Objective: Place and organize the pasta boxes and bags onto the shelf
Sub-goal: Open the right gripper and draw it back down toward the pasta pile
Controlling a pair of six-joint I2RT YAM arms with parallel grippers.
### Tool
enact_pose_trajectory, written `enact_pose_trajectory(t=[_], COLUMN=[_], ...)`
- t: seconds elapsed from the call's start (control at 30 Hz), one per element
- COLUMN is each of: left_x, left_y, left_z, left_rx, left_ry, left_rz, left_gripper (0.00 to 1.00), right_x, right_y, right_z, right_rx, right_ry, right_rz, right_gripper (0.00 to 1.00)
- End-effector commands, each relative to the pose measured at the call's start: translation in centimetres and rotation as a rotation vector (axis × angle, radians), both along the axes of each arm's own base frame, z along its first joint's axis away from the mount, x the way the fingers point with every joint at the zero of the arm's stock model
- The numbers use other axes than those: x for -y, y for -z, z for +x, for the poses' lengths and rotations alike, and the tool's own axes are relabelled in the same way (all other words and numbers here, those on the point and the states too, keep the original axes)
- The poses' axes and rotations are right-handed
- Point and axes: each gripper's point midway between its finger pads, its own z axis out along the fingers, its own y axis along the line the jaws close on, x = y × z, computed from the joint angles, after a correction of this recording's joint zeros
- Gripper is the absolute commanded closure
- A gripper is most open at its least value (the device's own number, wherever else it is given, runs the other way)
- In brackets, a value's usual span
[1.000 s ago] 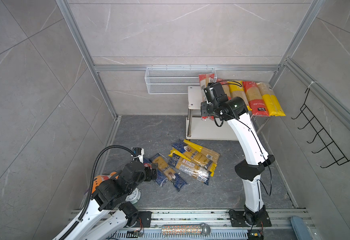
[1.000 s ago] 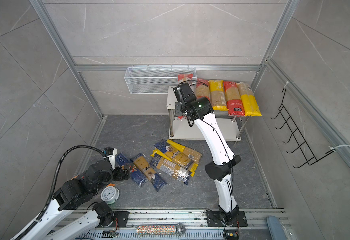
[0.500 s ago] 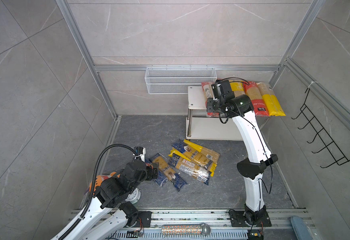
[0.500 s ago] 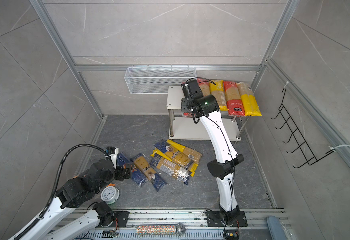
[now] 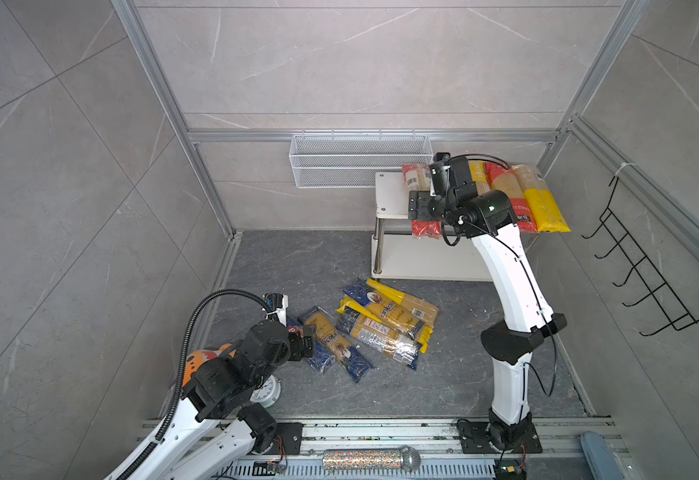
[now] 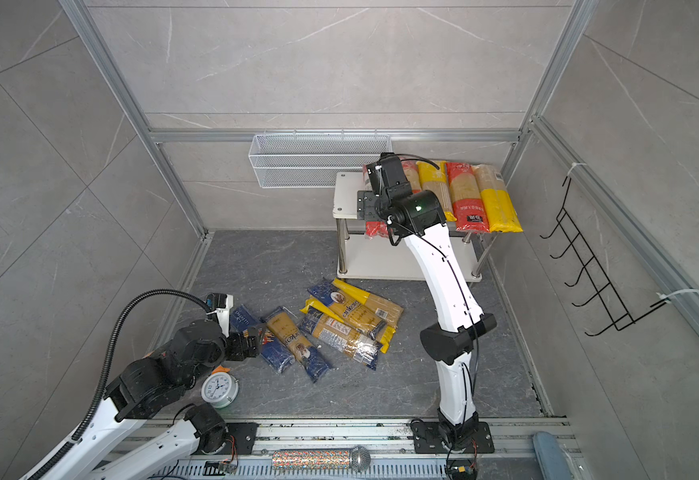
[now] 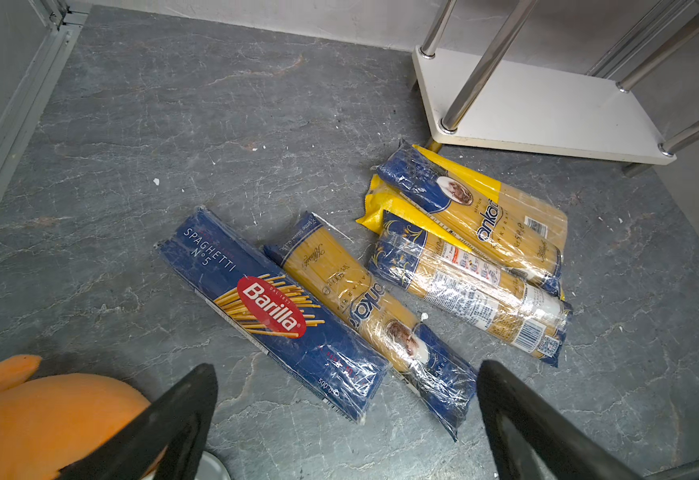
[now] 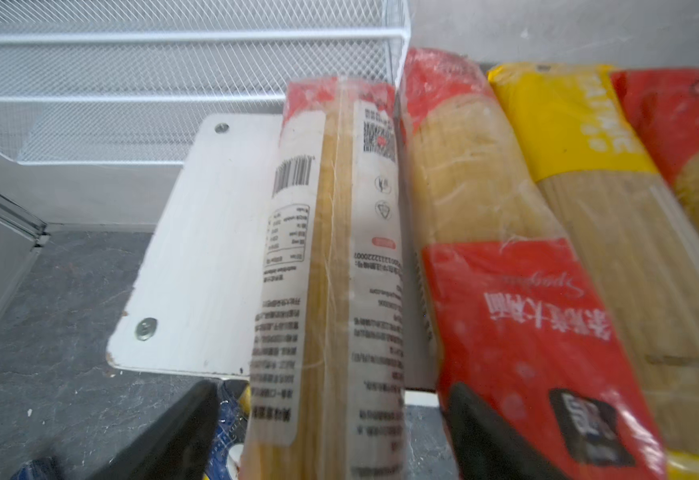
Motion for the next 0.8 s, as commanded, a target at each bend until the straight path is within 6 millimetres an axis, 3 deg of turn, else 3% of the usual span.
enact_pose_trajectory(t=[0.0,0.17,0.27,0.37,0.5,0.7,0.77], left_x=[-0.4,-0.6,-0.6,-0.6,-0.5,0.4,0.9], left_y=[-2.3,-2.2,-2.1,-1.8,-0.9,1.0,1.8], left_z=[0.1,-0.2,-0.5,-0.7,-0.8,-0.4,-0.2], left_rx=[0.060,0.055,0.048,0.039,0.015,-0.032,-0.048], left_ry=[-0.016,-0.018,-0.017,-0.018,-0.019,-0.022,-0.019], left_rz=[-0.031,-0.053,-0.068,-0.079,-0.084,-0.091,-0.099], left_gripper=[0.00,0.00,0.00,0.00,0.00,0.00,0.00], right_x=[0.4,-1.1,-2.6,-3.7,-4.2,-3.7,-4.0], right_y=[-6.1,-5.4,-3.8,-0.6,5.8,14.9,17.1], right_z=[-3.3,-6.7,-9.3,-12.4,-16.2,-19.4,-20.0], right_rx=[0.157,0.130,0.098,0.038,-0.072,-0.231,-0.282], right_ry=[-0.052,-0.124,-0.170,-0.225,-0.284,-0.323,-0.338], right_rz=[0.050,0.025,-0.008,-0.031,-0.049,-0.042,-0.033], right_gripper=[0.00,0.00,0.00,0.01,0.01,0.01,0.01])
